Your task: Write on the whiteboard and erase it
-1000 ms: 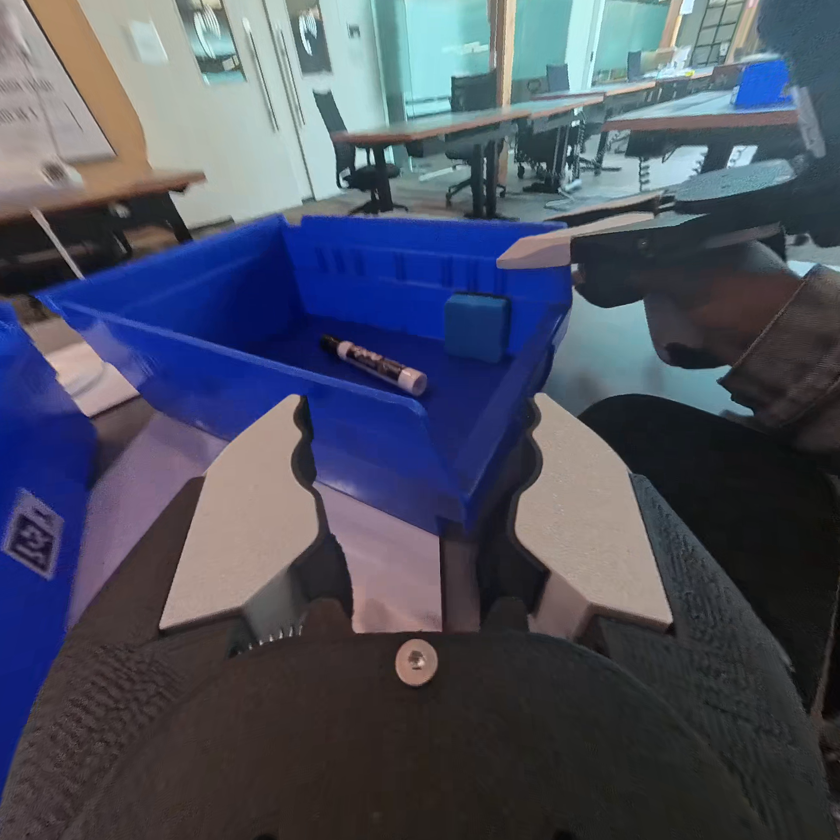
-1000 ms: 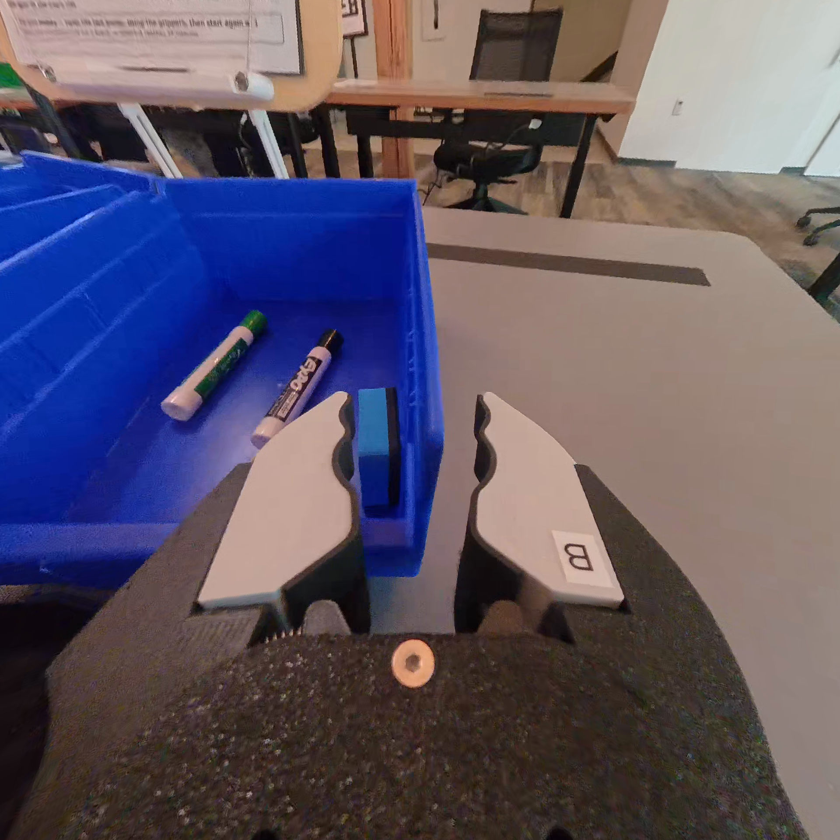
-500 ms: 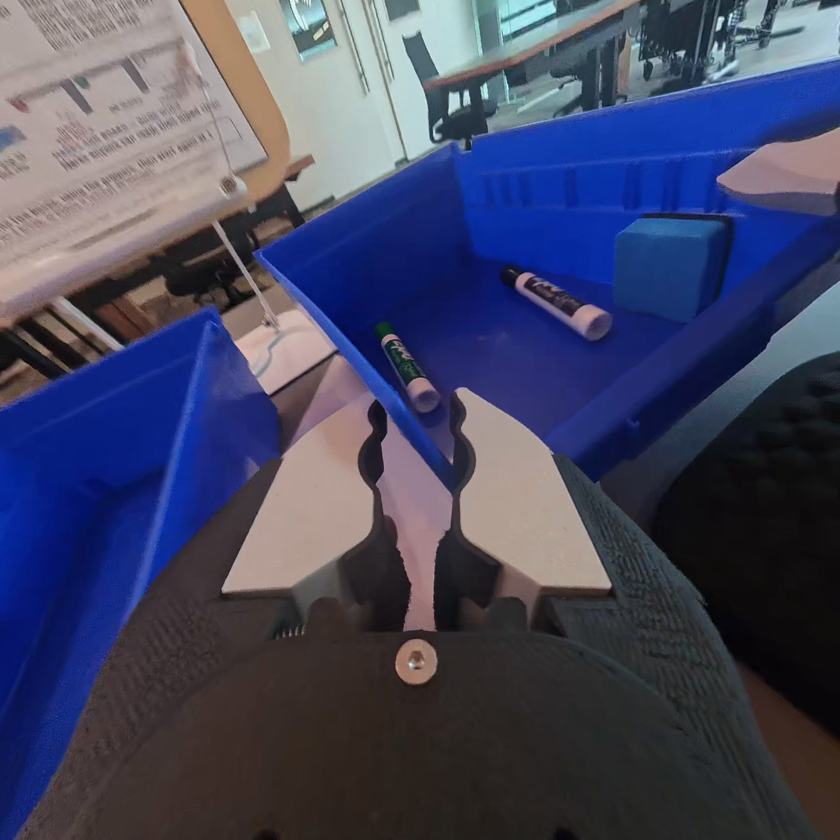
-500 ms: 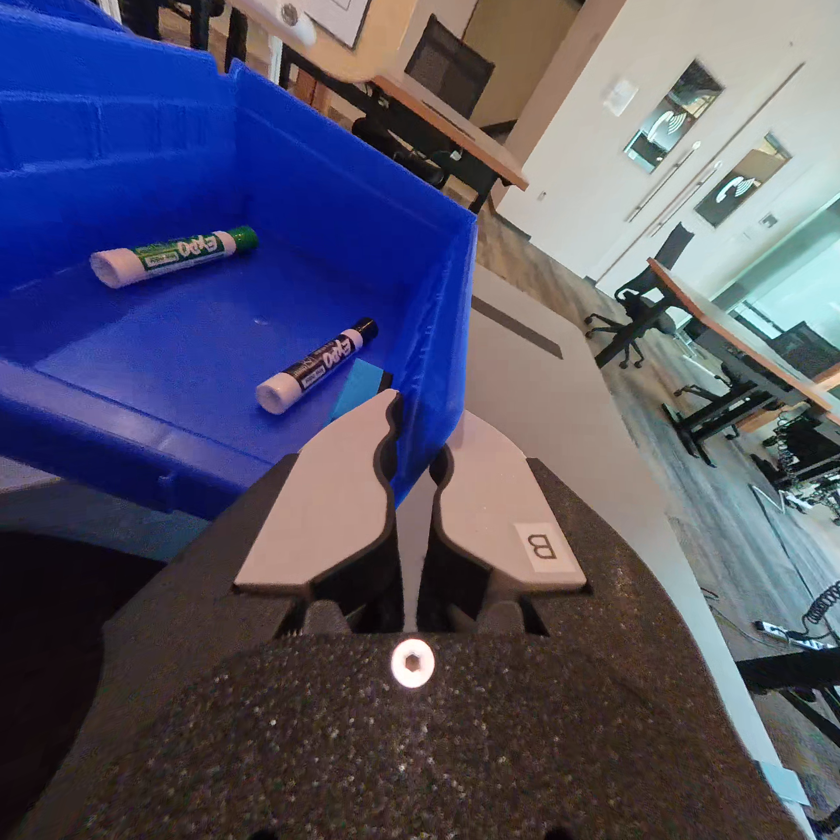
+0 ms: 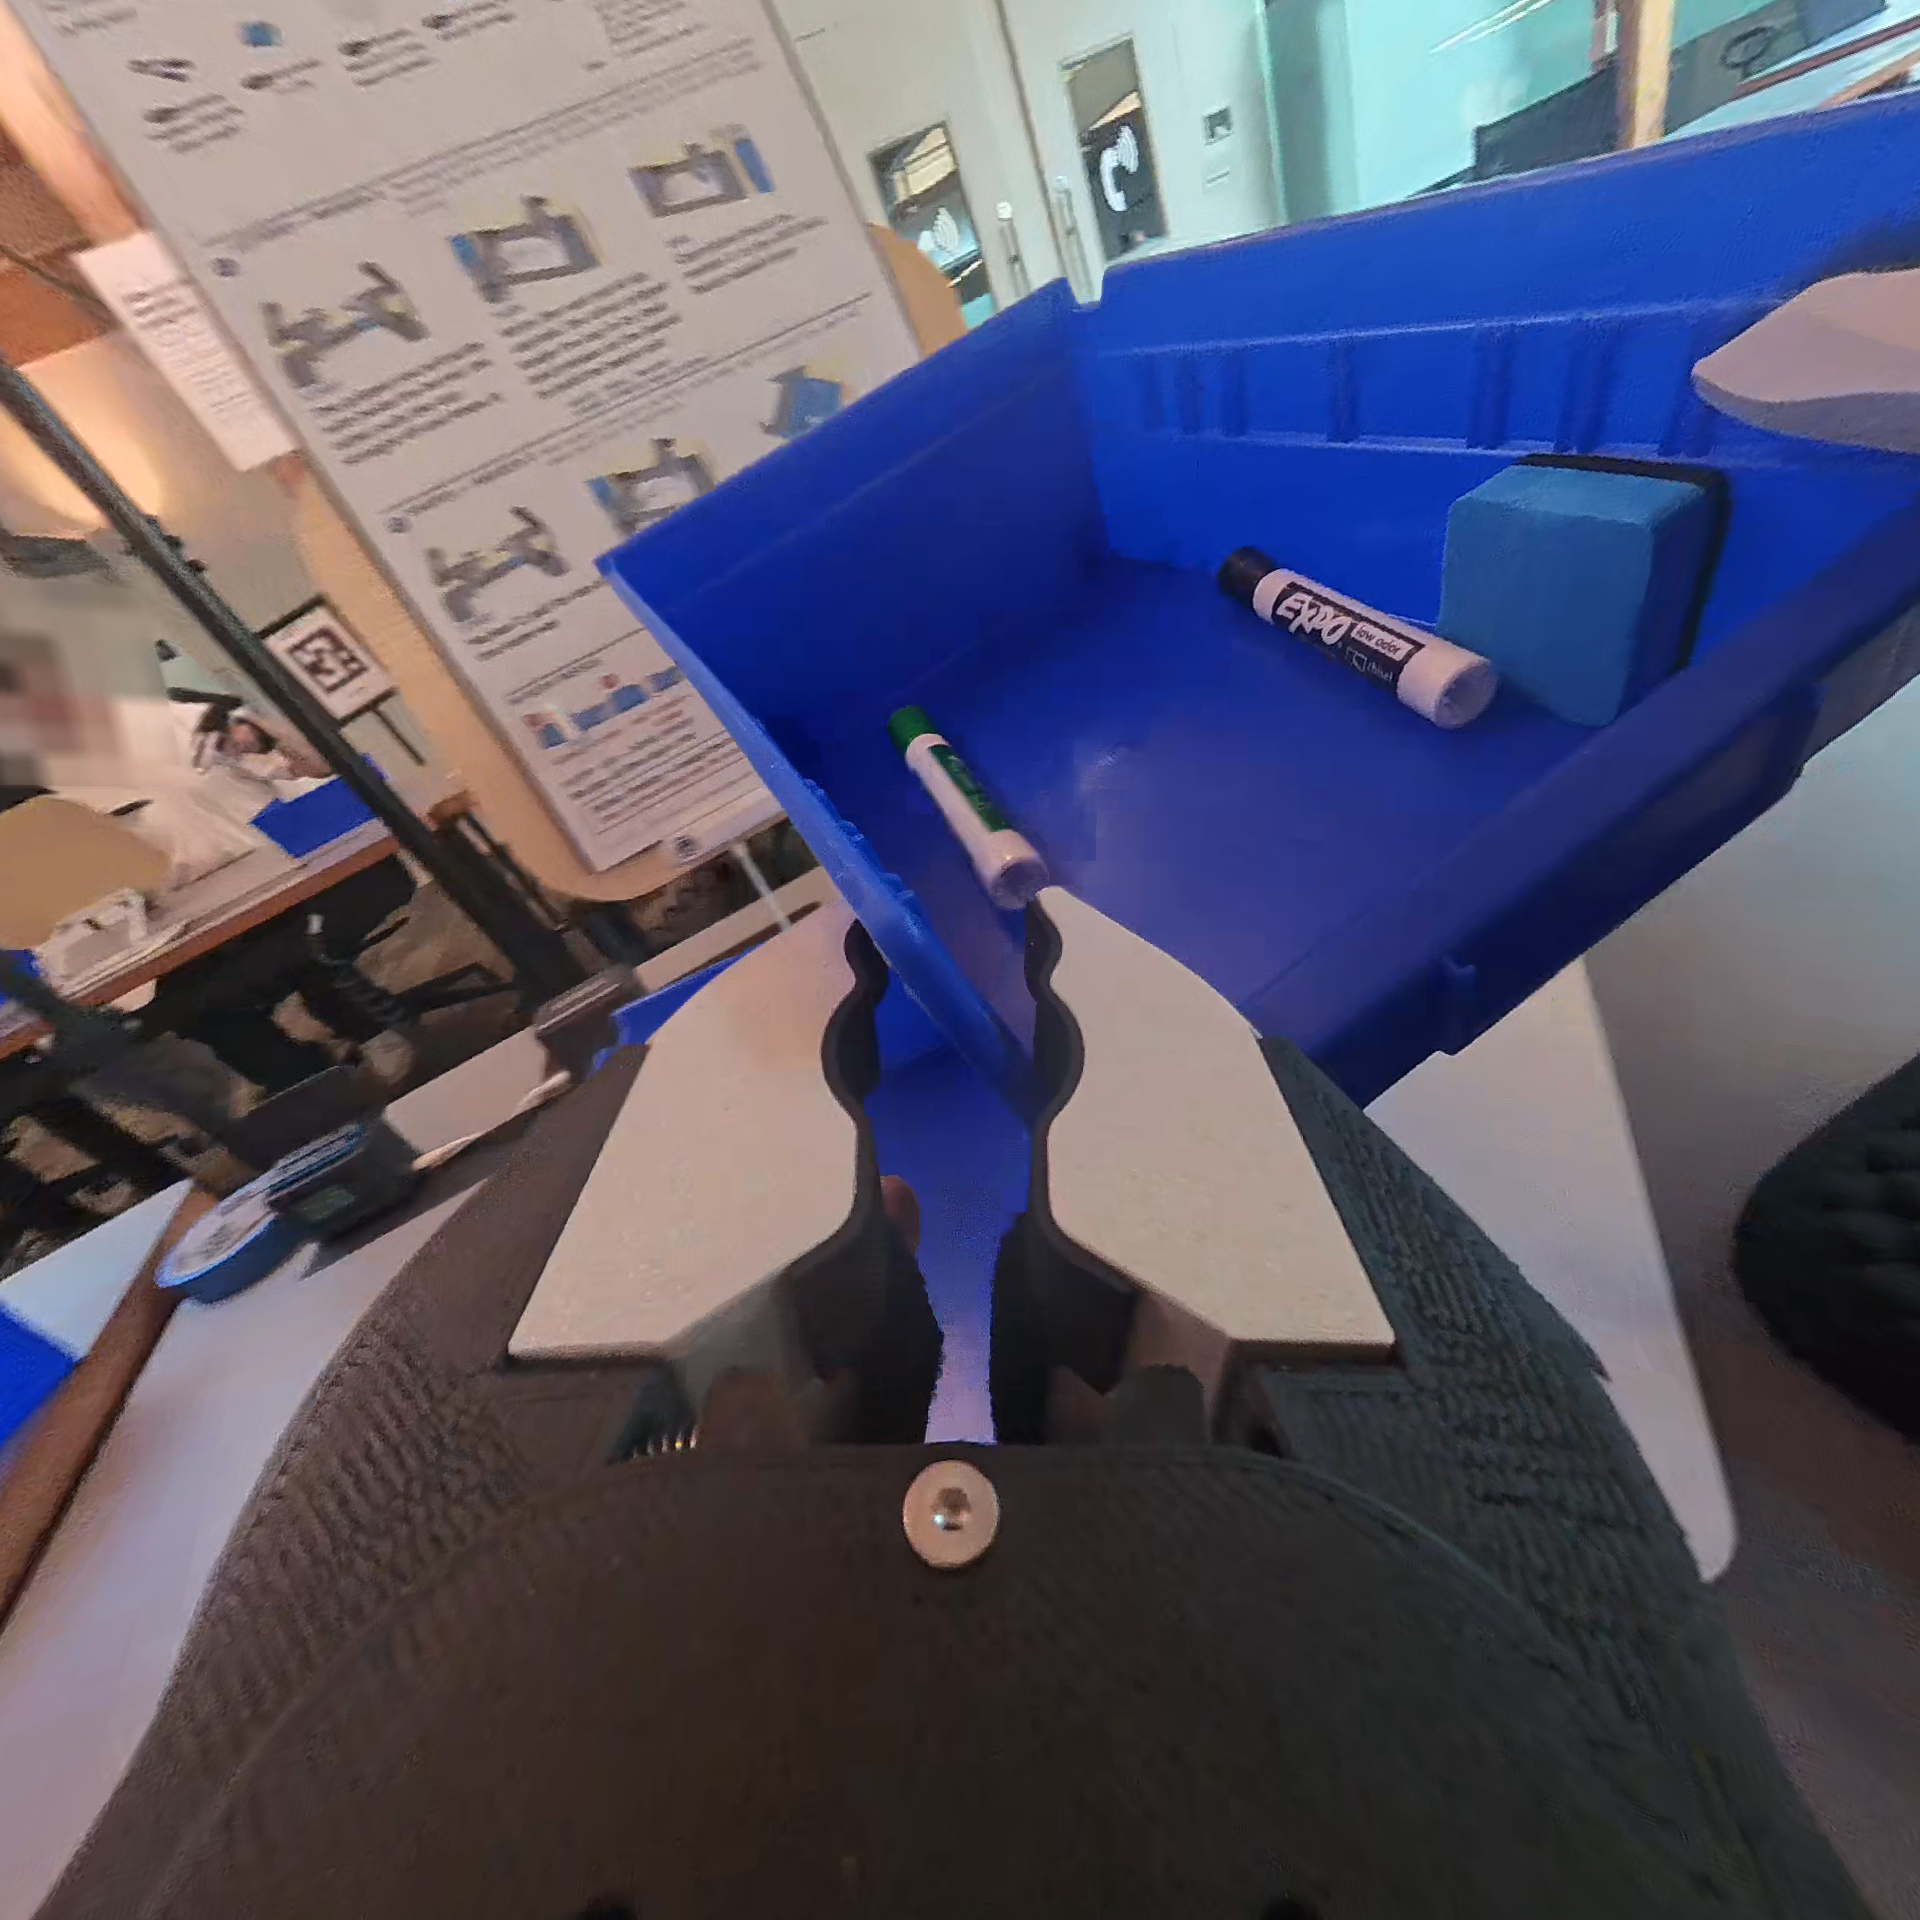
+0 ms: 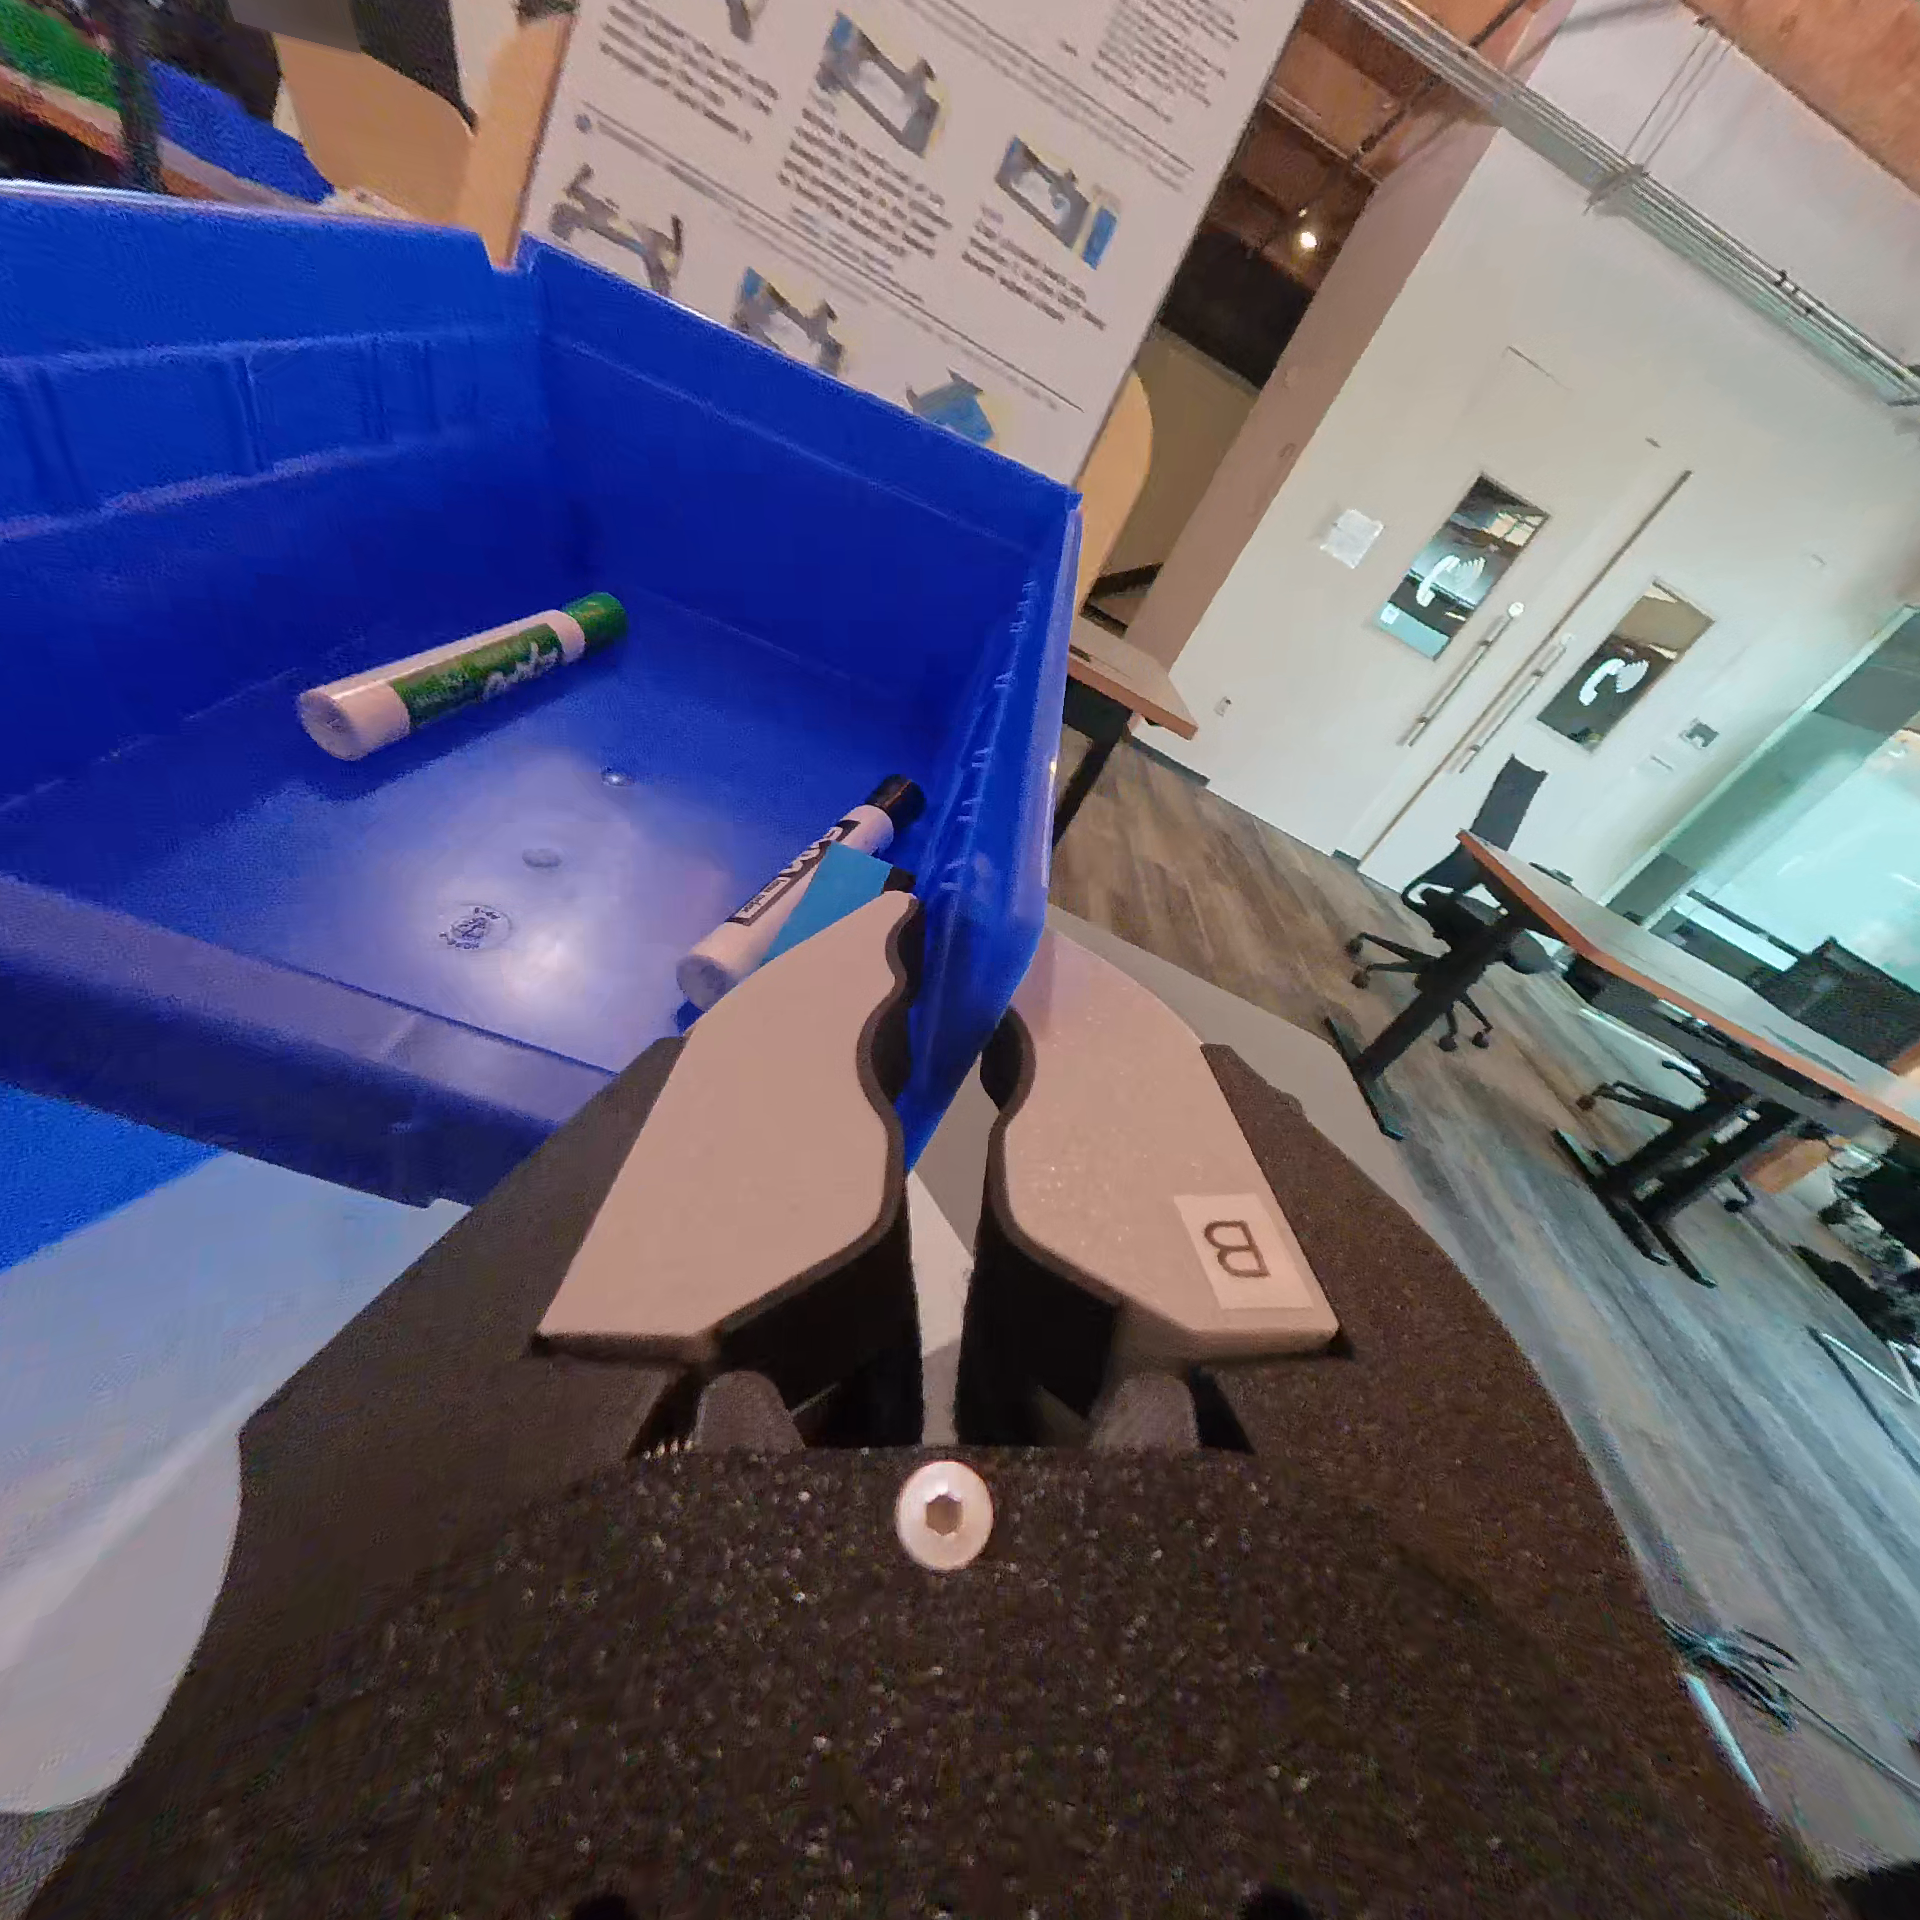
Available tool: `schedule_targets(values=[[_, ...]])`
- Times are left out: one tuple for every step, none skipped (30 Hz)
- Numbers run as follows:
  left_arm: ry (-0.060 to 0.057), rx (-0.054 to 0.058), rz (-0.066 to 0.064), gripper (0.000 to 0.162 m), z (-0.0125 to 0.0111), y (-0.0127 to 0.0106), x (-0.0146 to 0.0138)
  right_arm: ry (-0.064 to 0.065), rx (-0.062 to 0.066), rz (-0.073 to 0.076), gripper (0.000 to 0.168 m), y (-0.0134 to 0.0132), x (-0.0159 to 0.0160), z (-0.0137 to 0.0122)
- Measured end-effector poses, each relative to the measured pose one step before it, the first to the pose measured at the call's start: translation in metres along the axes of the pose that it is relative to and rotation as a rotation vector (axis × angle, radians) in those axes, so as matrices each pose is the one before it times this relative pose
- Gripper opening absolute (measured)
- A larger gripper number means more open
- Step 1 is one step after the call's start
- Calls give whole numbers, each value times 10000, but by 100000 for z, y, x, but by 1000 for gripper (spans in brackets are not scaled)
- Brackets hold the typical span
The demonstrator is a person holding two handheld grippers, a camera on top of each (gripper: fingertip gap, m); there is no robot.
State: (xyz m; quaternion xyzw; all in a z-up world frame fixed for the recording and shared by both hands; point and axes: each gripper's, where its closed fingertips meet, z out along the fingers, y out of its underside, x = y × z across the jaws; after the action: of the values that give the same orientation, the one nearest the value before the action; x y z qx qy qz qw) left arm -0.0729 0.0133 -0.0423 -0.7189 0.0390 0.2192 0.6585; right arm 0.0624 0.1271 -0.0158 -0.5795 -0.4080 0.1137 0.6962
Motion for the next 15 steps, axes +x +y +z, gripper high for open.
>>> schedule_targets(values=[[-206,-45,33,26,-865,234,-1443,-253,193,123,9,-974,-1437,385],[-259,-85,94,26,-868,318,-1449,-263,180,93,9,-875,-1509,403],[-286,-88,128,26,-976,369,-1594,-257,181,62,9,-863,-1629,479],[-310,-106,120,26,-988,473,-1573,-285,210,75,9,-863,-1740,559],[-339,-111,103,26,-1021,572,-1702,-325,232,111,8,-798,-1808,595],[-349,-124,82,26,-1012,641,-1643,-311,196,87,9,-736,-1896,729],[-361,-152,86,26,-978,723,-1671,-285,149,69,8,-615,-1830,762],[-390,-196,112,26,-941,815,-1621,-299,146,75,8,-567,-1942,888],[-396,-219,114,25,-896,933,-1642,-365,152,113,9,-456,-1946,854],[-355,-208,68,25,-906,987,-1627,-405,145,149,9,-381,-2004,881],[-310,-210,27,25,-862,989,-1513,-396,125,152,9,-292,-1962,875],[-317,-204,63,26,-863,992,-1490,-361,131,174,8,-235,-1914,857],[-340,-196,119,26,-787,1019,-1401,-312,154,130,9,-138,-1879,835],[-334,-166,141,26,-687,956,-1335,-259,131,-15,9,-41,-1727,767],[-298,-144,121,26,-619,1016,-1220,-234,90,-102,10,72,-1683,755]])
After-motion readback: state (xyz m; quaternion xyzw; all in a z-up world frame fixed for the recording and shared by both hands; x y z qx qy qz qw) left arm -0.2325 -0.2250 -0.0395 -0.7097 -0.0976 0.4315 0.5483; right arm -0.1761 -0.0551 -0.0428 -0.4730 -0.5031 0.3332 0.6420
